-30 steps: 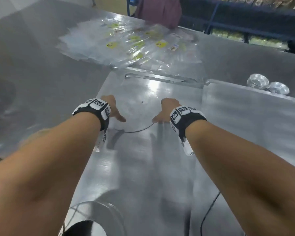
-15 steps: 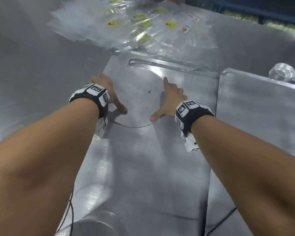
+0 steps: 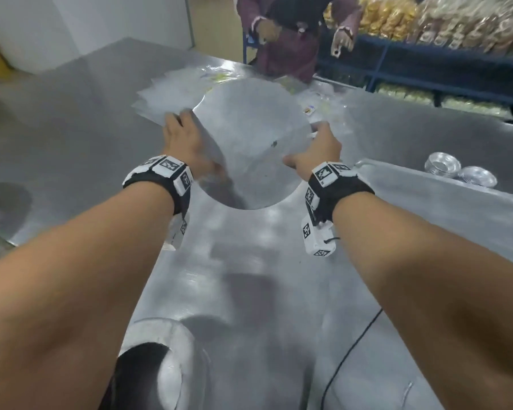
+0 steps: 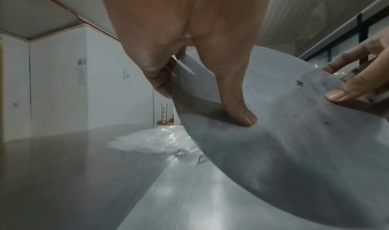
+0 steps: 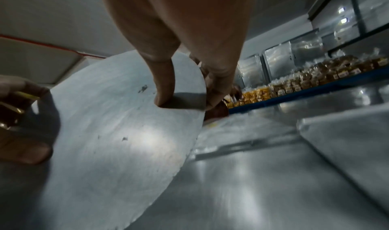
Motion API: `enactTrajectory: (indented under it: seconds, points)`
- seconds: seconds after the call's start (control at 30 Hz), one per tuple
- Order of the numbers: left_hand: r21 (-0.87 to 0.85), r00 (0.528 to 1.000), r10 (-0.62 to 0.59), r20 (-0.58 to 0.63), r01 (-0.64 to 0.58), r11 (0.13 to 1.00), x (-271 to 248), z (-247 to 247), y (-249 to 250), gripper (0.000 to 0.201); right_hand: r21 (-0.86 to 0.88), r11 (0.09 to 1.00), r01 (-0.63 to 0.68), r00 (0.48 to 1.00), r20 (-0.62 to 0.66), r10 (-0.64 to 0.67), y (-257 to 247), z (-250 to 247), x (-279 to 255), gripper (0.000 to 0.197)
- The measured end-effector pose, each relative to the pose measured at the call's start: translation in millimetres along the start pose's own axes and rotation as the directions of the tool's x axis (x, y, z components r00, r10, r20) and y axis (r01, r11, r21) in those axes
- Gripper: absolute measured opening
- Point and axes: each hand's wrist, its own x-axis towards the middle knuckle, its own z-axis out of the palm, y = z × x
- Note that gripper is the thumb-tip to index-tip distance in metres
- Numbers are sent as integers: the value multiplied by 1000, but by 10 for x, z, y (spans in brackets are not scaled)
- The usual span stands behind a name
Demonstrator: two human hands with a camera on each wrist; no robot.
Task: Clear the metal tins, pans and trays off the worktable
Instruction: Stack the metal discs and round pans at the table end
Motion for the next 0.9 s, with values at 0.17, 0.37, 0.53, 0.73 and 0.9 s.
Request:
enactTrajectory:
  seconds: [0.17,0.37,0.53,0.73,0.9]
  points:
    - [-13,994,96,60,-96,995,-274,-629,671,118,-53,995,88,989,-116,-93,-448,-1060,-247,64]
    - [-136,976,210,48,-202,970,-797,-1106,1646,125,-123,983,133,973,-173,-153,-620,-2493,-610,66]
    - [-265,952,307,4,-295,918,-1331,-1202,2317,112,-150,983,103,966,-220,-135,-464,-3488,-1071,67]
    - [-327,936,349,36,-319,890,-2059,-1016,2840,88,-219,974,54,956,-272,-114,182,-4312,-1685,64]
    - [-388,889,409,205,-310,868,-2727,-743,2958,93,-214,977,-10,971,-236,-42,875,-4581,-2267,53]
